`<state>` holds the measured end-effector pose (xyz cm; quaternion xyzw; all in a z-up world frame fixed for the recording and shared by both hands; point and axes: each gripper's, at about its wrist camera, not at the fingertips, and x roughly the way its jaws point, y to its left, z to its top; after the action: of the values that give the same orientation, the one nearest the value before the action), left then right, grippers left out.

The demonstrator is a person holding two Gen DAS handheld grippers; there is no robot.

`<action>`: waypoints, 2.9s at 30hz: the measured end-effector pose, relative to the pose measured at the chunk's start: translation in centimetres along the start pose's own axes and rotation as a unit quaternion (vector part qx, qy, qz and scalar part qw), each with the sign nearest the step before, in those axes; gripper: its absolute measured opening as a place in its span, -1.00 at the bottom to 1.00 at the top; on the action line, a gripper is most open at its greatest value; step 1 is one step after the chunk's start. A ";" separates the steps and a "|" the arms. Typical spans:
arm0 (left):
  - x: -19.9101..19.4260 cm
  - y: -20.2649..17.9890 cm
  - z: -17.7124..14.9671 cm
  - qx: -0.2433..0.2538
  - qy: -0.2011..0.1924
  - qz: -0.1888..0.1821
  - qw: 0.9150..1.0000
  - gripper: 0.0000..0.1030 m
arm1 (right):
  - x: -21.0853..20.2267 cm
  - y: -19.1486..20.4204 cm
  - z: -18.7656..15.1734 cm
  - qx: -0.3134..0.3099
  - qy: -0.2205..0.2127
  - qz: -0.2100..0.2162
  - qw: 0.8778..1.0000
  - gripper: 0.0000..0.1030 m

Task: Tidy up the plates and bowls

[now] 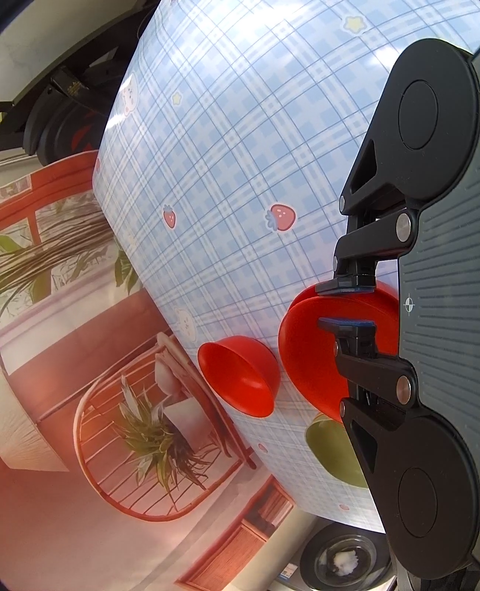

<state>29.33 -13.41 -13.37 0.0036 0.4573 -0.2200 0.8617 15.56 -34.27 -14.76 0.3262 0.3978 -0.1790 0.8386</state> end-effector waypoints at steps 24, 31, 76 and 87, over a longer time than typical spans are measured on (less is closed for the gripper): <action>-6.7 4.5 8.9 -0.019 -0.134 0.004 0.991 -0.43 | -1.5 4.0 6.2 -0.067 -0.098 0.023 0.993 -0.67; -3.6 5.3 10.5 -0.001 -0.109 0.014 0.994 -0.43 | 1.3 5.2 8.1 -0.091 -0.083 0.025 0.992 -0.64; 1.9 5.3 10.4 -0.003 -0.058 -0.006 0.998 -0.79 | 8.3 6.6 9.2 -0.093 0.007 -0.024 0.995 -0.80; -1.8 2.2 7.2 0.009 -0.066 -0.001 0.998 -0.78 | 2.4 6.1 6.7 -0.092 -0.039 -0.023 0.995 -0.80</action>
<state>34.96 -12.23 -8.23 -0.0039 0.3974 -0.2248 0.8897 24.13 -34.61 -11.02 0.2315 0.3867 -0.1735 0.8757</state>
